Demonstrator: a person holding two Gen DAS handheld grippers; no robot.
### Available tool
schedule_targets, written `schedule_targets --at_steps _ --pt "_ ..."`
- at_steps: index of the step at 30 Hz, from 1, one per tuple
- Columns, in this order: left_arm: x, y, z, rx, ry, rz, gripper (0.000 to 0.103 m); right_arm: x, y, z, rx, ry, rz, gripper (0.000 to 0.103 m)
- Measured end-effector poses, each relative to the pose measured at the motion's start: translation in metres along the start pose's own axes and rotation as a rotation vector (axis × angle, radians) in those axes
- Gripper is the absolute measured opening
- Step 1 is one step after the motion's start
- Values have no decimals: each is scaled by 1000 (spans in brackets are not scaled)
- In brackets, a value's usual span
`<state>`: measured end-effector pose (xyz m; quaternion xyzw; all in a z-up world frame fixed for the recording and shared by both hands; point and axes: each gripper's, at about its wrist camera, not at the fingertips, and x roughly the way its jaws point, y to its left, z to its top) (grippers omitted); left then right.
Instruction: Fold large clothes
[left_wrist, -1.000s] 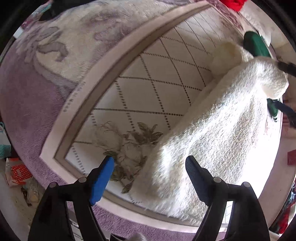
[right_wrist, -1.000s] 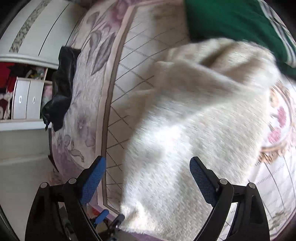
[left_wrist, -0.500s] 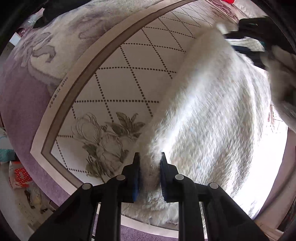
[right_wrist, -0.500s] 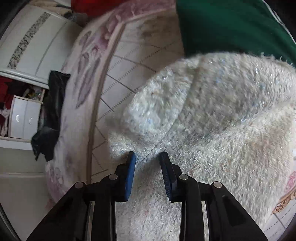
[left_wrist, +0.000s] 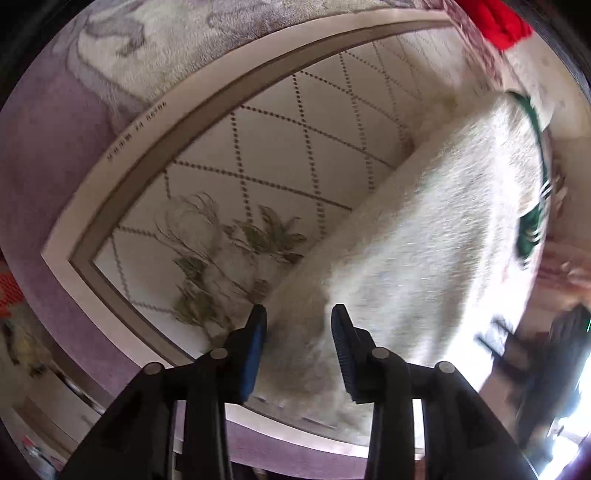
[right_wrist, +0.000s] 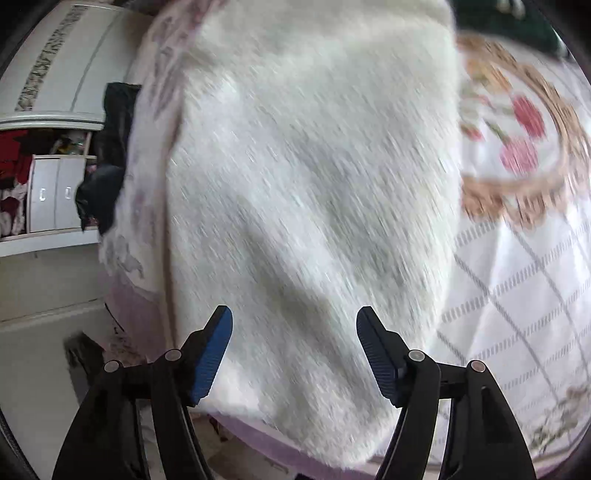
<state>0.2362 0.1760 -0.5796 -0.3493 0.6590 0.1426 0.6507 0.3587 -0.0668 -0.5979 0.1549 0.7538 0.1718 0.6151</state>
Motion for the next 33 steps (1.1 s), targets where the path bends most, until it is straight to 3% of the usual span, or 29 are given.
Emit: schedule_targets --at_steps 2,4,5,6,7,8,11,15,18,21,24,27,29,33 --pt "7 -1 -3 50 5 27 34 25 -26 -29 74 64 -31 72" --pt "4 -2 -6 92 -32 51 32 53 -43 -47 139 132 -6 72" --pt "0 -6 -9 109 -52 58 21 65 -48 -53 153 156 16 68" --pt "-5 -9 -14 124 -75 68 18 69 -52 -58 171 139 23 55" --pt "-12 -10 -20 130 -88 71 16 68 -50 -61 161 105 12 30" --pt "-19 -11 -25 129 -92 58 14 63 -46 -63 140 81 -1 23" --pt "-42 -11 -43 108 -115 14 13 37 -37 -74 132 10 -9 19" --pt "-59 -16 -62 136 -128 -14 13 3 -49 -86 226 -69 76 19" --pt "-28 -26 -55 127 -74 -13 13 2 -62 -82 239 -79 22 18" --pt "22 -18 -52 94 22 2 13 24 -71 -69 206 1 -101 18" --pt "49 -4 -54 67 49 11 13 35 -75 -57 201 78 -120 27" --pt "34 2 -50 54 42 -14 18 21 -72 -47 210 84 -91 32" --pt "13 4 -48 46 28 -4 19 4 -64 -41 188 46 -93 52" --pt "-43 -11 -33 121 -120 114 22 -28 -37 -21 98 -39 -91 55"
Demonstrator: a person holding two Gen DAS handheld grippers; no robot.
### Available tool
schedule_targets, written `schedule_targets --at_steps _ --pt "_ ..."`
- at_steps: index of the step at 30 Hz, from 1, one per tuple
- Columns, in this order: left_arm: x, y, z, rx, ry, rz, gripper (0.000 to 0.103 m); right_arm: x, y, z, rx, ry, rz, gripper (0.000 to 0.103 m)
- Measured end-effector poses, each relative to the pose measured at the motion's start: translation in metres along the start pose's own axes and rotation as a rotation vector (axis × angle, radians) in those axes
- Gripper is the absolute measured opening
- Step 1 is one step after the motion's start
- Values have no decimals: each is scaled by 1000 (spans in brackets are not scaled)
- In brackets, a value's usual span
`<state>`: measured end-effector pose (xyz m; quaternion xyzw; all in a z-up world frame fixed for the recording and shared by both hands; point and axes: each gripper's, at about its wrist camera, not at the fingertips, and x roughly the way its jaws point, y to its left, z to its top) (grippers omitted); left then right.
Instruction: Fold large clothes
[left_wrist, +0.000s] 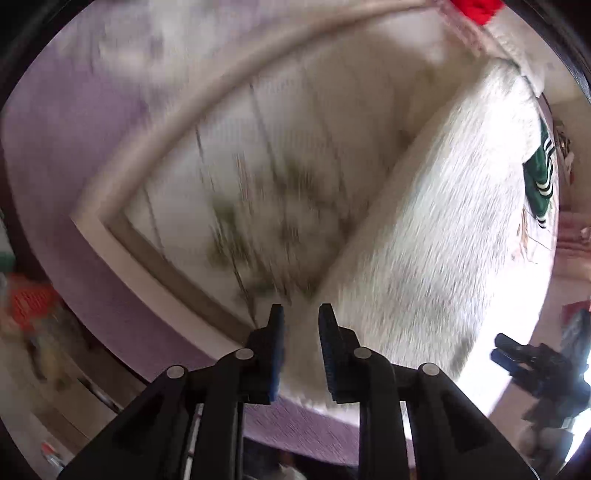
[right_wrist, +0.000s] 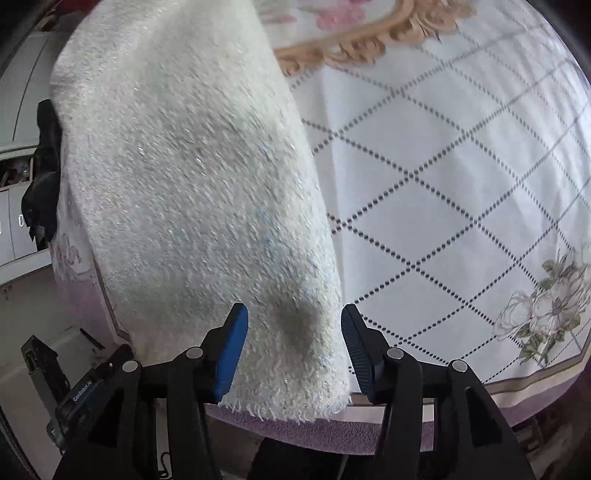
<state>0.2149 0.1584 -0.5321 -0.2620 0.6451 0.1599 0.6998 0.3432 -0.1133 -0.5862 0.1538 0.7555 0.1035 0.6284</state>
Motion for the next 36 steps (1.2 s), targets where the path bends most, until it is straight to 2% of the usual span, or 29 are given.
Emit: schedule_targets --at_steps 2,4,5,6,10,13,17,21,23,24,26,30,32,34,36 --pt "-19 -17 20 84 -90 39 28 -13 13 12 -25 -43 7 55" --pt "-32 -39 45 169 -167 77 53 -26 21 30 -32 -103 14 55" --pt "-37 -49 55 202 -204 87 73 -32 24 42 -34 -135 17 55" --pt "-40 -63 69 227 -232 80 79 -35 31 58 -36 -157 17 55" --pt "-38 -126 127 319 -316 55 79 -46 53 123 -88 -257 30 58" --pt "-14 -170 167 358 -327 45 79 -50 64 176 -93 -320 39 57" --pt "25 -212 210 365 -264 71 79 -44 74 242 -56 -367 54 55" --pt "71 -217 246 325 -189 112 81 -24 65 298 -20 -366 58 55" --pt "88 -212 258 279 -150 78 82 1 66 321 -4 -344 60 55" --pt "94 -207 263 258 -137 59 87 12 66 334 2 -317 58 55" --pt "99 -199 266 231 -124 32 93 31 67 348 -7 -297 42 55" --pt "95 -193 265 219 -117 9 93 29 85 362 -109 -282 -10 56" --pt "81 -190 258 223 -139 10 93 22 81 359 -104 -240 41 56" --pt "60 -182 242 218 -149 -5 93 14 69 351 -66 -191 130 56" --pt "44 -167 221 202 -146 -33 92 5 53 327 -50 -145 197 62"
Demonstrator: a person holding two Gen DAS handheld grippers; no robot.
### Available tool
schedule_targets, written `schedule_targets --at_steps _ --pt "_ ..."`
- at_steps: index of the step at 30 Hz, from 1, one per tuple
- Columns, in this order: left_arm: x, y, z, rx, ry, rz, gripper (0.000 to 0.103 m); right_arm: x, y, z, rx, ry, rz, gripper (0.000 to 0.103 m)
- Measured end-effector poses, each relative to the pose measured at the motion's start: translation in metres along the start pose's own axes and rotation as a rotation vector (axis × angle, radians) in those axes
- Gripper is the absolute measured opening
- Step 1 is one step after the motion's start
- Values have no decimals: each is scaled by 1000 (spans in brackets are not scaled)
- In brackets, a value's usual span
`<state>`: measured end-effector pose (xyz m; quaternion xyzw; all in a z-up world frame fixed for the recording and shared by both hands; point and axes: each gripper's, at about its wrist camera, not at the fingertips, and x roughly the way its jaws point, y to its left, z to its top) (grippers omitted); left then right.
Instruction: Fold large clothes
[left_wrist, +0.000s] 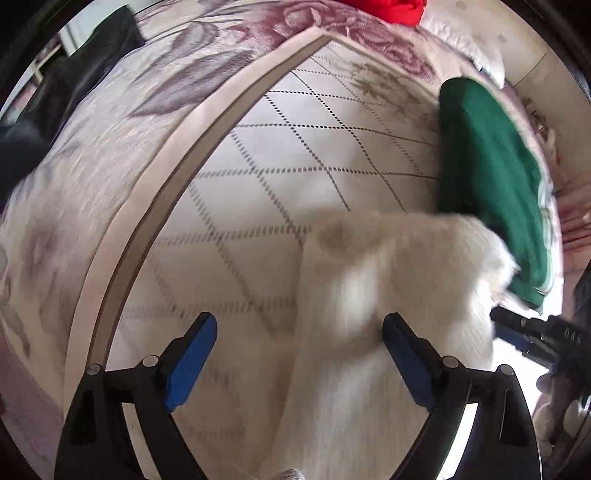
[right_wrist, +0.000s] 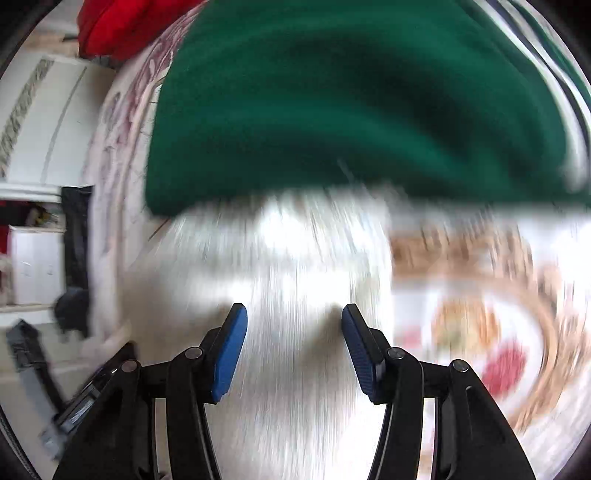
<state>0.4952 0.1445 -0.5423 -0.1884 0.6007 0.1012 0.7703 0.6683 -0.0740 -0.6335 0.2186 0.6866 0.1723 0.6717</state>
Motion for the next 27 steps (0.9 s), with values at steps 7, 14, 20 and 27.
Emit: schedule_targets --at_steps 7,14,20,27 --pt "-52 51 -116 -34 156 20 91 -15 -51 -161 59 194 -14 72" --pt "-37 91 -234 35 349 12 91 38 -95 -280 163 316 22 93" --pt "-8 94 -265 49 324 -89 90 65 -93 -294 178 256 75 98" --pt "-15 64 -270 112 264 -171 44 71 -89 -293 296 180 183 82"
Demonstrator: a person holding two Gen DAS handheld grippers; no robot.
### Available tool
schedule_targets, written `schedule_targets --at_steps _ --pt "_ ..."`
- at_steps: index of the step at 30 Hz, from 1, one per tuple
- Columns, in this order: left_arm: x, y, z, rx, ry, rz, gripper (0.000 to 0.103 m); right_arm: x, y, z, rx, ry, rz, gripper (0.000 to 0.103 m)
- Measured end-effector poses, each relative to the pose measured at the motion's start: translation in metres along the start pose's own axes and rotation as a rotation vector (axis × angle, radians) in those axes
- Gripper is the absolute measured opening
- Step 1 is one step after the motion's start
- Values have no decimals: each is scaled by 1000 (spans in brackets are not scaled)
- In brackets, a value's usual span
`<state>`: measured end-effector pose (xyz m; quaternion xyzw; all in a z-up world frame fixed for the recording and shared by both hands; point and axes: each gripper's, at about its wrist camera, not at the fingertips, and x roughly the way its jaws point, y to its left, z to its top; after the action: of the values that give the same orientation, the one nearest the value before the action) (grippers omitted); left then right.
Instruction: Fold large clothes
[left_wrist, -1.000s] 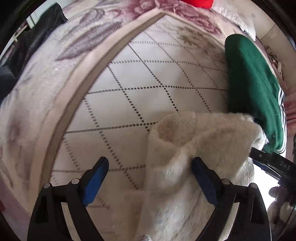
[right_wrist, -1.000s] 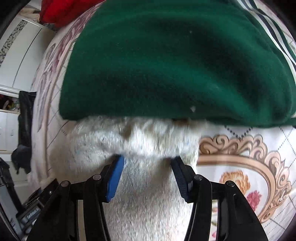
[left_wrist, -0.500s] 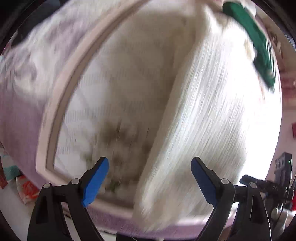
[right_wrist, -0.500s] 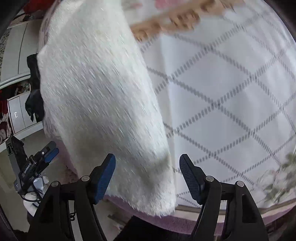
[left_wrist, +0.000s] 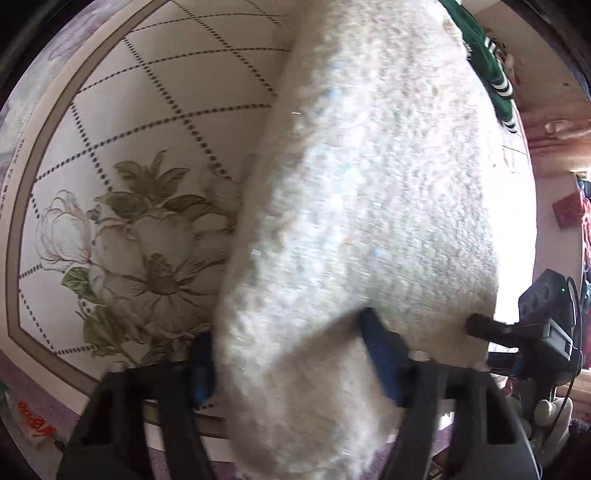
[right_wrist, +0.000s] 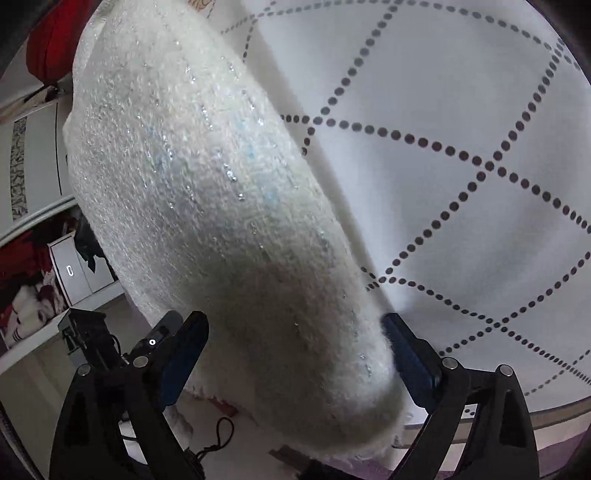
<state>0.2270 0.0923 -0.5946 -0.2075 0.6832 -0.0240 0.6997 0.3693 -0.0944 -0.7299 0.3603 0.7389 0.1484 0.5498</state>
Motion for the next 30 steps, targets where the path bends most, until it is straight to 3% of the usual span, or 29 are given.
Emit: schedule_targets --at_steps 1,2,5,10,14,17,20,23,28,29,30 --pt "0 -5 0 2 -4 7 40 3 4 -2 -6 4 -3 44" --pt "-2 -8 -2 8 -8 12 31 4 3 -4 17 9 43 32" --pt "-13 -16 -11 3 -14 21 14 5 1 -10 71 26 90 28" --pt "-53 -21 -52 -45 52 -20 11 -4 16 -44 147 145 125 23" --pt "-93 -17 -93 -139 159 -63 11 -41 10 -108 313 235 251 22" --pt "-133 -25 -98 -189 193 -109 11 -69 9 -125 461 257 378 22" --pt "-156 -37 -60 -186 171 -113 11 -78 11 -121 606 252 521 22" --pt "-159 -56 -1 -133 89 -26 16 -99 -6 -90 650 215 610 22" --pt "-158 -68 78 -63 -141 81 21 -92 -14 -57 769 135 710 22" --pt "-159 -68 93 -54 -184 75 30 -87 -18 -46 799 126 740 22" --pt "-162 -76 107 -38 -238 73 45 -81 -21 -38 830 118 760 22"
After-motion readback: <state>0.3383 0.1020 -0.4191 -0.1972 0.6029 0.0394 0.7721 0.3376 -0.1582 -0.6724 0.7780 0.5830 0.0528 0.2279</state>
